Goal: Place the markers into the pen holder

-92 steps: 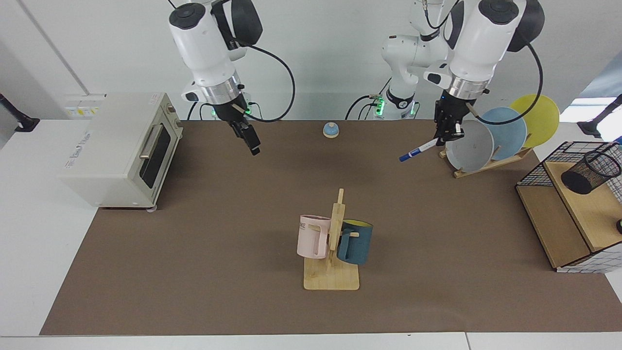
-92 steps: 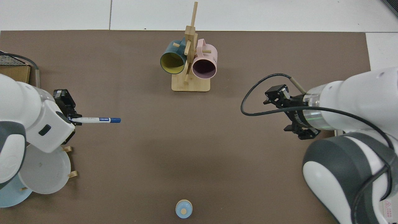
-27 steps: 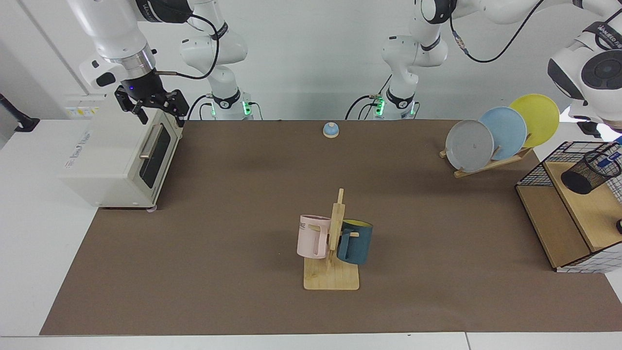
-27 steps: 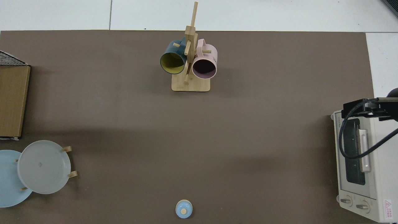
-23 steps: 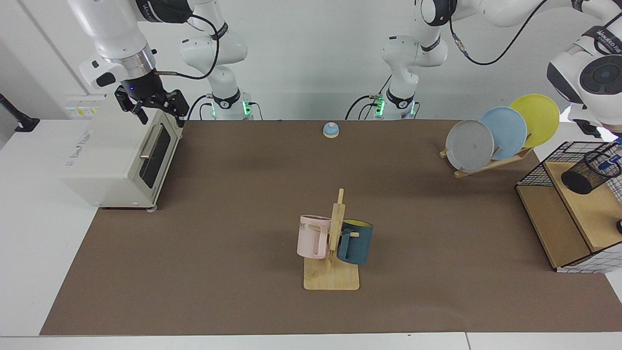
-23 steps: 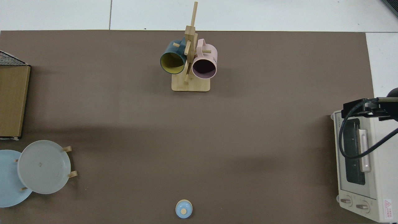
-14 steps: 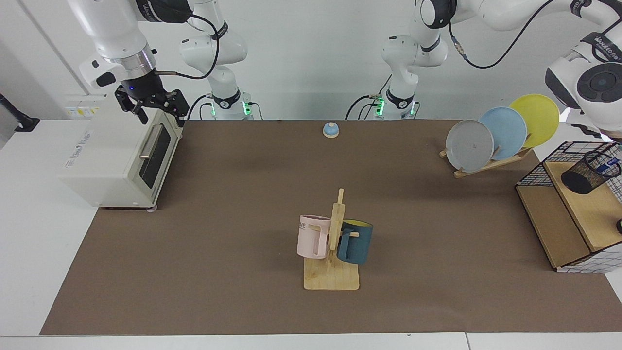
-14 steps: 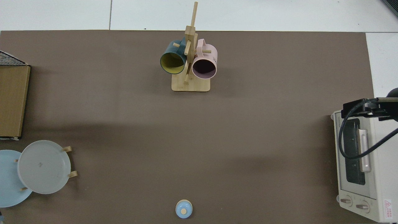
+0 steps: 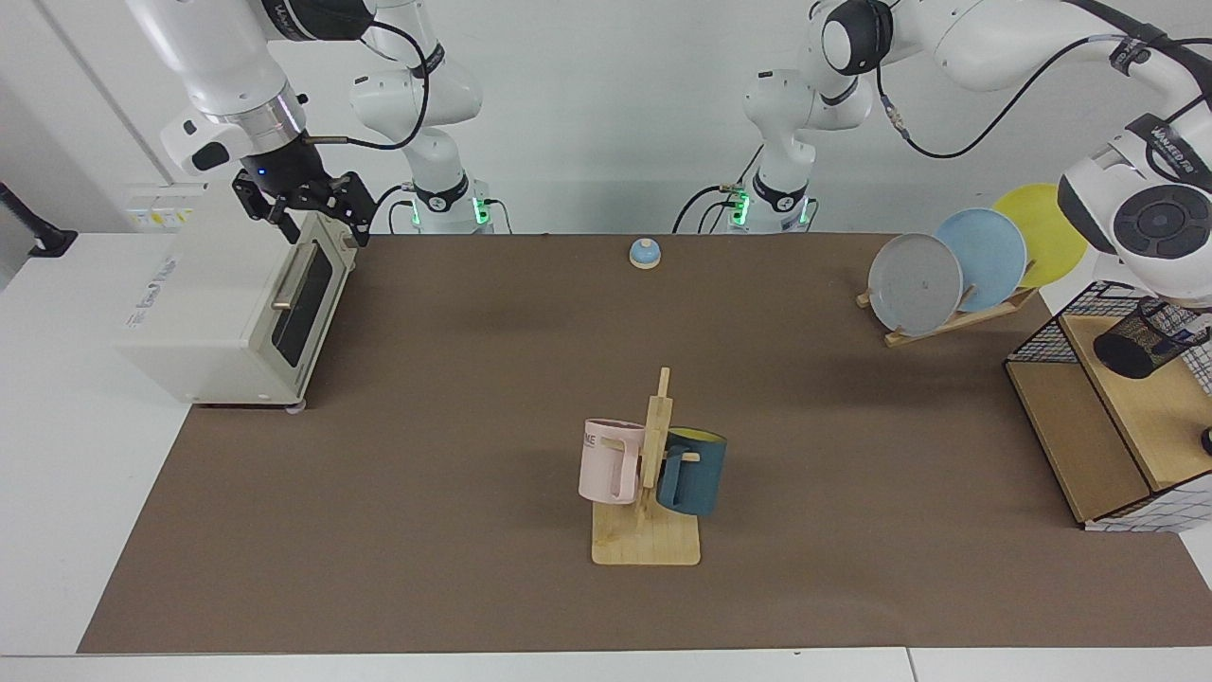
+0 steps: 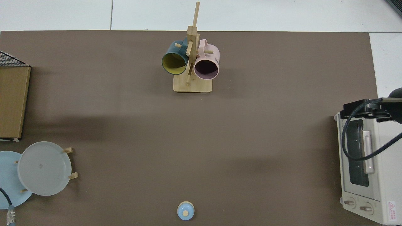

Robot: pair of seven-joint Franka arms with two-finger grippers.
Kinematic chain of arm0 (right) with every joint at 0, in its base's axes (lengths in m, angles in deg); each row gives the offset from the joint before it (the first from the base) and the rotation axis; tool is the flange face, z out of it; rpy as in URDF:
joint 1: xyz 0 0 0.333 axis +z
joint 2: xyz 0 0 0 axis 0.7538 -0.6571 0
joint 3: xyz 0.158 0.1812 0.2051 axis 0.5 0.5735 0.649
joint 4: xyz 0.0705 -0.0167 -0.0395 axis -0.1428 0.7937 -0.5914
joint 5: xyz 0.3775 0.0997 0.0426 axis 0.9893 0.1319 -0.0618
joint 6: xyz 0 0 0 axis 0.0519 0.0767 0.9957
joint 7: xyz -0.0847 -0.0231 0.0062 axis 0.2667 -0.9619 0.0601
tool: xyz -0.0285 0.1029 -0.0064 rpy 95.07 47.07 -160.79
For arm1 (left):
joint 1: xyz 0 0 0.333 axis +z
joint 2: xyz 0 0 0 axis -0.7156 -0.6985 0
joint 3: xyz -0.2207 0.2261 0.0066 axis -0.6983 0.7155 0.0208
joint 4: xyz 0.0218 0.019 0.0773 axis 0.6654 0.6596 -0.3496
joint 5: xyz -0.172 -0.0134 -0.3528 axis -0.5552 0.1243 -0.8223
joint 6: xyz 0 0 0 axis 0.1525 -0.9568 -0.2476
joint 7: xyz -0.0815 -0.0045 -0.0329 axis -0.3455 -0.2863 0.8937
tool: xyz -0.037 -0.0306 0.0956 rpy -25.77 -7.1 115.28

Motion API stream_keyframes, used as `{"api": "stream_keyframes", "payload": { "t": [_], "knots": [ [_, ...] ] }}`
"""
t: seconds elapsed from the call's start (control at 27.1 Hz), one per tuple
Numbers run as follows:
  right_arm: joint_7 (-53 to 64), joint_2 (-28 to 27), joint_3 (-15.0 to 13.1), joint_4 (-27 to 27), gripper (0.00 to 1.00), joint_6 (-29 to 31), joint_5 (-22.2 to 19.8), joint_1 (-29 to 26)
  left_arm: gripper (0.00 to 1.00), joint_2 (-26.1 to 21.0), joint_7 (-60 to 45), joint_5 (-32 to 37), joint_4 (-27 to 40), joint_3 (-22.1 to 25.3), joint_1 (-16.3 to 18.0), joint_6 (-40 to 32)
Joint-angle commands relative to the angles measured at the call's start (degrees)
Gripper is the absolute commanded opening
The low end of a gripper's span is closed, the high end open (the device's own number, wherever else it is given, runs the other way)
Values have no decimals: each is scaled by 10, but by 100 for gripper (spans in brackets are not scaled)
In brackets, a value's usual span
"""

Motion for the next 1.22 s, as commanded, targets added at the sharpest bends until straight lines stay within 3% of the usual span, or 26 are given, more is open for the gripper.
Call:
{"api": "stream_keyframes", "payload": {
  "t": [0.0, 0.04, 0.07, 0.11, 0.15, 0.48, 0.74, 0.96, 1.18],
  "knots": [
    [24, 1, 1, 3, 100, 9, 13, -8, 0, -1, -23, 0, 9, 1, 0, 6],
    [26, 1, 1, 3, 100, 9, 13, -6, 1, -1, -28, 5, 14, 1, 0, 8],
    [29, 1, 1, 3, 100, 8, 13, -3, 25, -1, -29, 7, 17, 2, 0, 8],
    [32, 1, 1, 3, 100, 8, 12, -3, 72, -1, -28, 6, 17, 2, 0, 9],
    [34, 1, 1, 3, 100, 9, 13, -3, 100, -1, -29, 6, 17, 2, 1, 8],
    [28, 1, 1, 3, 100, 8, 20, -8, 100, -4, -27, 44, -13, 0, -12, -29],
    [29, 1, 1, 3, 100, 8, 20, -6, 100, 5, -29, 34, -29, -7, -43, -42],
    [29, 1, 1, 3, 100, 8, 20, -7, 100, 9, -45, -35, -55, -59, -44, -97],
    [29, 1, 1, 3, 100, 8, 20, -7, 100, 18, -196, -152, -53, -90, -44, -152]
  ]
}}
